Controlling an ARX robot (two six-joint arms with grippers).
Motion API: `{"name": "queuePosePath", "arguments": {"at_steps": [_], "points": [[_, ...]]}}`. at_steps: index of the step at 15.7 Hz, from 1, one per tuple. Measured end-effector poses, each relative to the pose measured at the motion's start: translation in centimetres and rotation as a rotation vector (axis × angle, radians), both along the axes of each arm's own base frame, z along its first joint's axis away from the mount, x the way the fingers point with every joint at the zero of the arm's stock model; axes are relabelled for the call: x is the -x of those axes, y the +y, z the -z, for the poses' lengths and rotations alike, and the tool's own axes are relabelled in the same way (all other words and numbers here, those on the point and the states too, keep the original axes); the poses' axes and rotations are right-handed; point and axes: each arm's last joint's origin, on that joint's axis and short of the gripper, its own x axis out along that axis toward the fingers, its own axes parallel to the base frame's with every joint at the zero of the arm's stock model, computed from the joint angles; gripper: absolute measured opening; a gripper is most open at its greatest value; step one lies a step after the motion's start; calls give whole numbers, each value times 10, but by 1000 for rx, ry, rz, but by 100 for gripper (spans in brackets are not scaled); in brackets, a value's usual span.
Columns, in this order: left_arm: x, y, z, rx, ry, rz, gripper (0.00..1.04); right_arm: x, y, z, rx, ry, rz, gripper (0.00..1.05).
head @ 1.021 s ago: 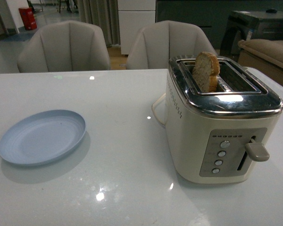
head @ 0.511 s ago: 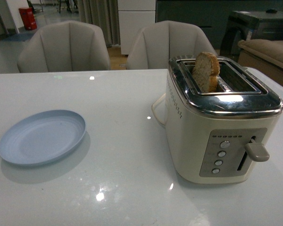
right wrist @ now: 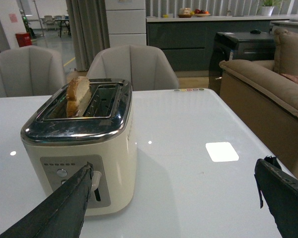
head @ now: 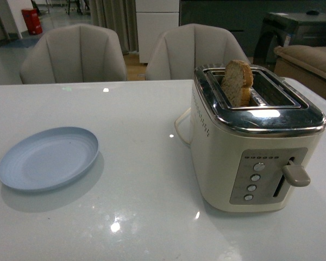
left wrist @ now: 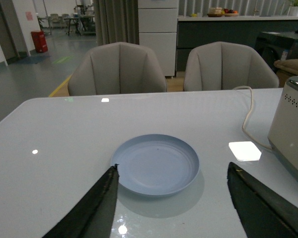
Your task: Left arm holds plate, right arm toasts bread
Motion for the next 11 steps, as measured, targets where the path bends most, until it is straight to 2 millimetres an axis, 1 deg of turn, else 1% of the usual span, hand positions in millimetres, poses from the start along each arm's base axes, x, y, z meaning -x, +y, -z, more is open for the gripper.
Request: {"name": "queuePosePath", "arguments": {"at_steps": [2,3,4,11], "points": [[0,0,0,0,0,0,92,0,0,0,0,0,0,98],[0,0,0,-1,0,0,100,0,0,0,0,0,0,98],[0,0,0,0,0,0,97,0,0,0,0,0,0,98],[0,0,0,-1,0,0,98,0,0,0,0,0,0,98]]}}
